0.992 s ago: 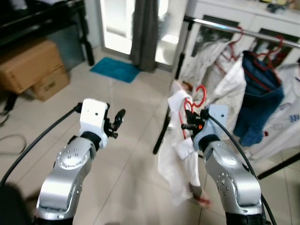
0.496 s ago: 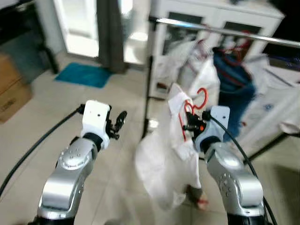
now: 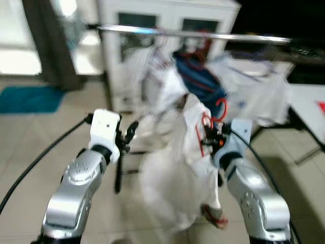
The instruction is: Hang hanger
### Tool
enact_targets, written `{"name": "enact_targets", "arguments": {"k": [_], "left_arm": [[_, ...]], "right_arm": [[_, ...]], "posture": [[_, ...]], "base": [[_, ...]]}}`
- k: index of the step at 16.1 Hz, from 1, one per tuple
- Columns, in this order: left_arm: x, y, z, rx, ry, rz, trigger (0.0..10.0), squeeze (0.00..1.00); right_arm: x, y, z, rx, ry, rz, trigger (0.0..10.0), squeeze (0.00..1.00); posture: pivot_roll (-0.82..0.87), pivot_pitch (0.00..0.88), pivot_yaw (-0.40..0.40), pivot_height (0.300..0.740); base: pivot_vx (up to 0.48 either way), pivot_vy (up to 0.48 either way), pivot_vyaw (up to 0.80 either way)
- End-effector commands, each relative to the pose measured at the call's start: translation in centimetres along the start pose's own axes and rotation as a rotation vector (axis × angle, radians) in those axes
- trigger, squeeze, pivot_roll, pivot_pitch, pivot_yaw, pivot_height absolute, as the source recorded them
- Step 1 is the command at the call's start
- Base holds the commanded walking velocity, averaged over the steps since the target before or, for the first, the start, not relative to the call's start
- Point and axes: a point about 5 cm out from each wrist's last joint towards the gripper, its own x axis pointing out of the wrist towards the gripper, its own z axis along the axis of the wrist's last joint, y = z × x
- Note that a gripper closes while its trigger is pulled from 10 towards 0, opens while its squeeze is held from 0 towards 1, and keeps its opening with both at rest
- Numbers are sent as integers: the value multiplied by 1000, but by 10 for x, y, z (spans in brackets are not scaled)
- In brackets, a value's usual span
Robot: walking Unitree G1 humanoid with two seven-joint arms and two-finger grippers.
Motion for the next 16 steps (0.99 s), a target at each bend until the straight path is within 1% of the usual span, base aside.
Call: {"name": "enact_targets", "arguments": {"k": [1, 5, 7, 9, 12, 13, 15, 16], "left_arm": [[2, -12, 2, -6, -11, -44, 10000, 0], [1, -13, -2, -17, -5, -43, 10000, 0], [2, -12, -2, -23, -15, -24, 10000, 0], [1, -14, -3, -28, -18, -16, 10000, 0], [2, -14, -3, -35, -25, -6, 10000, 0], [1, -12, -3, -37, -28, 4, 10000, 0], [1, -10, -4, -40, -30, 12, 10000, 0], [-1, -9, -3, -77, -41, 36, 10000, 0]], "right_arm": [[-5, -14, 2, -12, -7, -54, 10000, 0], [-8, -19, 3, -33, -10, -81, 10000, 0], [-6, -18, 7, -59, -29, -62, 10000, 0], [-5, -21, 12, -65, -52, -64, 10000, 0], [0, -20, 17, -126, -66, -50, 10000, 0], [1, -19, 17, -147, -61, -37, 10000, 0], [1, -18, 14, -157, -51, -27, 10000, 0], [-1, -17, 9, -165, -29, -1, 10000, 0]], "posture": [[63, 36, -58, 740], [53, 26, -64, 740], [48, 18, -69, 740], [48, 7, -80, 740], [53, 0, -91, 740], [56, 0, -94, 740], [62, 0, -96, 740], [66, 0, -95, 740]], "base": [[341, 0, -800], [337, 0, -719], [337, 0, 0], [339, 0, 0], [340, 0, 0], [341, 0, 0], [337, 0, 0], [300, 0, 0]]}}
